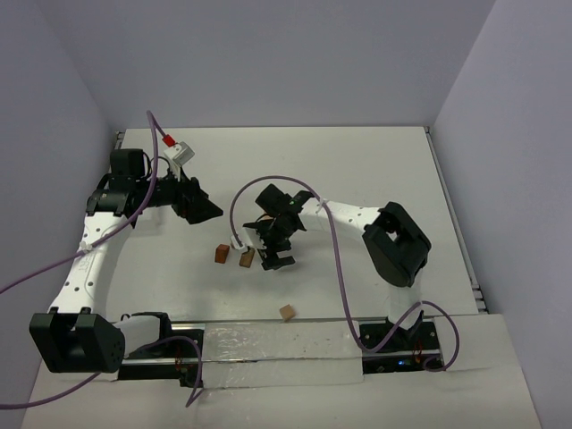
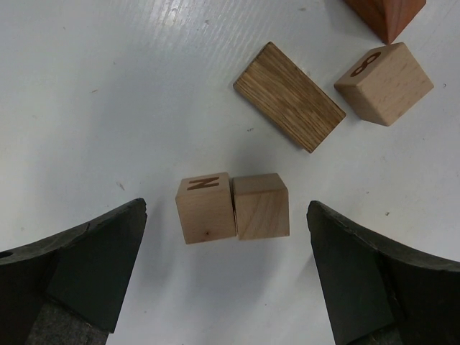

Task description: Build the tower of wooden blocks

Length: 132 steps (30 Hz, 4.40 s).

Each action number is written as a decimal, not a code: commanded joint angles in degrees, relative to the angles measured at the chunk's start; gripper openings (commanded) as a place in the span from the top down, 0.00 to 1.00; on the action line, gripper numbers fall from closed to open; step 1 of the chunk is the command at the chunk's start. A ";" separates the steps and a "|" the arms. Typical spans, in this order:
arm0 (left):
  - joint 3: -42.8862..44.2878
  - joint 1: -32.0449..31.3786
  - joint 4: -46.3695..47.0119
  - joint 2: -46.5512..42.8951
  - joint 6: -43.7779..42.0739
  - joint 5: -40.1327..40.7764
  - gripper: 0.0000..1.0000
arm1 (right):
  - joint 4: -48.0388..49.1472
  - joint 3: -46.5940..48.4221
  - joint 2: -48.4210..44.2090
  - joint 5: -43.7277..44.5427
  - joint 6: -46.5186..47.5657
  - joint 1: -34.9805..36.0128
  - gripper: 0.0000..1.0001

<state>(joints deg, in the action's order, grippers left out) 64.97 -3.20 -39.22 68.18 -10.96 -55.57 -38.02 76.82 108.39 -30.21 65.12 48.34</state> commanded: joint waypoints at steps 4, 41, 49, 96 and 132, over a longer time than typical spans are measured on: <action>1.42 0.56 1.48 0.11 -0.85 -2.31 0.01 | 2.25 2.01 1.98 0.24 -0.70 -0.26 0.00; 1.92 2.03 1.90 1.16 -0.20 -3.67 0.01 | 5.85 -2.58 2.44 2.35 0.03 -0.52 0.16; 1.92 2.20 2.05 1.03 -0.23 -3.23 0.01 | 5.89 -2.61 1.26 2.35 -1.02 -0.52 0.38; -1.30 13.05 14.84 0.27 15.43 2.75 0.01 | -9.26 26.61 7.12 8.41 -16.39 -8.43 0.53; -1.87 13.05 15.14 1.95 15.36 1.87 0.01 | -9.44 28.25 10.87 8.98 -17.71 -8.87 0.48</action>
<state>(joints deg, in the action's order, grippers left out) 63.22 9.47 -26.33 69.86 4.12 -52.29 -47.82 102.48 118.56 -21.37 48.22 39.80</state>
